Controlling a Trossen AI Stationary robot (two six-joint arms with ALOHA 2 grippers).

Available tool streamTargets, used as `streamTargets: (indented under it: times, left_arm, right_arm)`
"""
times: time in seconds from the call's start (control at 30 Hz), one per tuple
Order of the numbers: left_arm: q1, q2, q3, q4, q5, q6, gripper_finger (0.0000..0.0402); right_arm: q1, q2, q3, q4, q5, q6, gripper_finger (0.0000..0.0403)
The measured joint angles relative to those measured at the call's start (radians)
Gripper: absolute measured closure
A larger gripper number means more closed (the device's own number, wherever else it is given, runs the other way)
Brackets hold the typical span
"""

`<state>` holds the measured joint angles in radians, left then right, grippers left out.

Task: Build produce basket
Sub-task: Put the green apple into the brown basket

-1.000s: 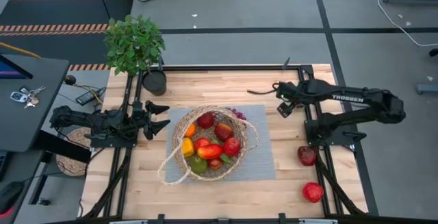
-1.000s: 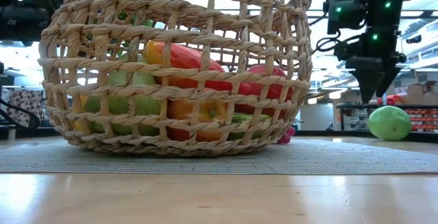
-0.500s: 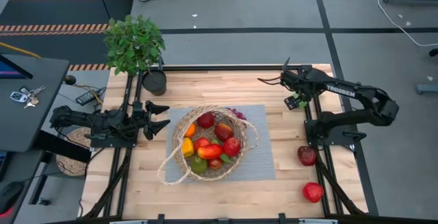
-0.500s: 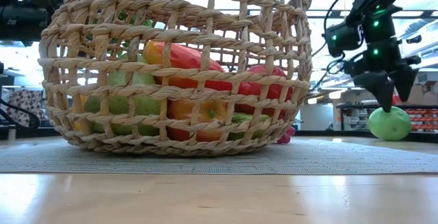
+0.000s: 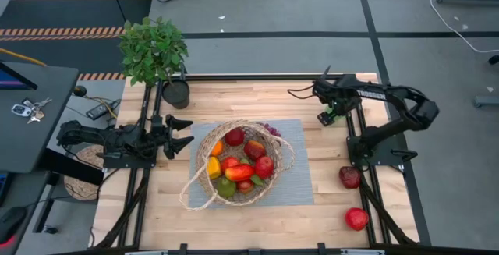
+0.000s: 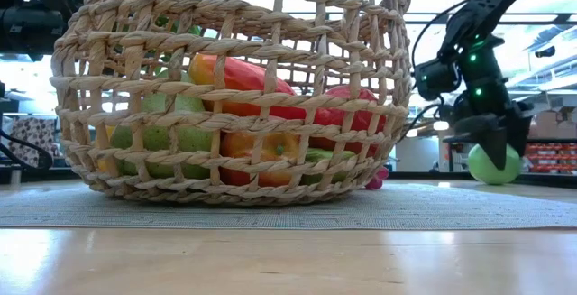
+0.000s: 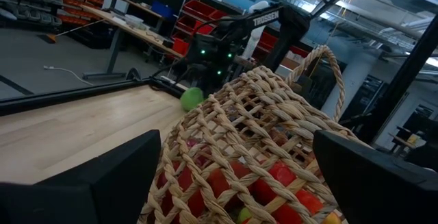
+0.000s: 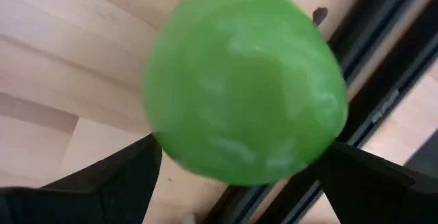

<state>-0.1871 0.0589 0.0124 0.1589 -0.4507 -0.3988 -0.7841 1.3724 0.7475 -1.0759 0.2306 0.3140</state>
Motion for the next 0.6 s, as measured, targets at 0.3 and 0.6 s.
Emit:
streamTargets:
  times: [0.3,0.6]
  left_arm:
    - [0.000,0.000,0.000,0.000,0.000,0.000,0.0012]
    - [0.000,0.000,0.000,0.000,0.000,0.000,0.0012]
  right_arm:
    - [0.007,0.086,0.037,0.066,-0.025,-0.159,0.0034]
    - [0.151,0.116,0.090,0.154,-0.098,-0.318,0.0034]
